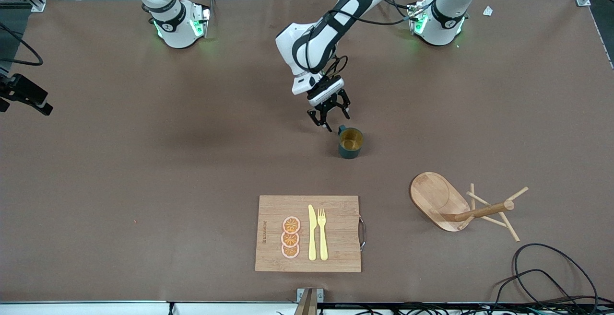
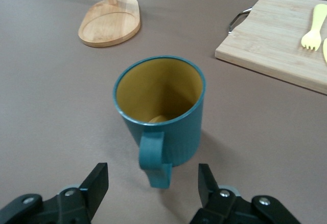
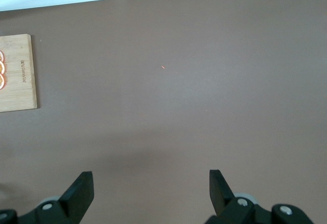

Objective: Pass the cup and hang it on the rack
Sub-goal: 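Lower the left gripper onto the mug handle and close it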

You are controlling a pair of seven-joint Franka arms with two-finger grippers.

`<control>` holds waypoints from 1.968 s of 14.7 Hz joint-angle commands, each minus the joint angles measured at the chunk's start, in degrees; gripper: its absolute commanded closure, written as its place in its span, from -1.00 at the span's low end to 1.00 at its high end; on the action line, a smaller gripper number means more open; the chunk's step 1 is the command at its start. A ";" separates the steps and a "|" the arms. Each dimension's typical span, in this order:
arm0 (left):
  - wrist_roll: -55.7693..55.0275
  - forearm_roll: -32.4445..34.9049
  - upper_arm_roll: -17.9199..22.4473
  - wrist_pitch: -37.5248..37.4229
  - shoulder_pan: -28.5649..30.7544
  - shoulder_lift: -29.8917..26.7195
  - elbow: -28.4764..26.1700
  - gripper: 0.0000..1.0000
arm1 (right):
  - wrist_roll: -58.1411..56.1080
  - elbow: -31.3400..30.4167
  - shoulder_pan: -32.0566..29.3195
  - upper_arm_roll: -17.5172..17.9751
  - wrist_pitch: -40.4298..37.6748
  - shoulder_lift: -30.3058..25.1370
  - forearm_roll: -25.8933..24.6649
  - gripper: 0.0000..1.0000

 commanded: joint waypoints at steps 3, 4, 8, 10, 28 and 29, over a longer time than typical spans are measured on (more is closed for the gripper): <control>0.06 1.19 -0.09 1.30 1.23 2.42 4.22 -0.29 | -0.45 -1.08 -1.11 0.78 -0.12 -1.06 -0.64 -1.00; 0.15 1.19 -0.09 1.30 1.23 2.68 4.66 -0.27 | -0.45 -1.08 -1.11 0.78 -0.12 -1.06 -0.64 -1.00; 0.15 1.19 0.00 1.30 1.58 3.04 4.76 -0.16 | -0.54 -1.08 -1.11 0.78 -0.12 -0.97 -0.64 -1.00; 0.15 1.02 0.00 1.30 1.58 3.04 4.76 -0.13 | -0.54 -1.08 -1.11 0.78 -0.12 -0.97 -0.64 -1.00; 2.69 0.75 0.26 0.51 1.67 4.36 5.89 0.80 | -1.42 -0.82 -1.20 0.78 -0.12 -0.89 -0.47 -1.00; 3.05 0.40 0.26 0.51 1.76 4.36 6.77 0.93 | -1.85 -0.82 -1.20 0.69 -0.12 -0.89 -0.38 -1.00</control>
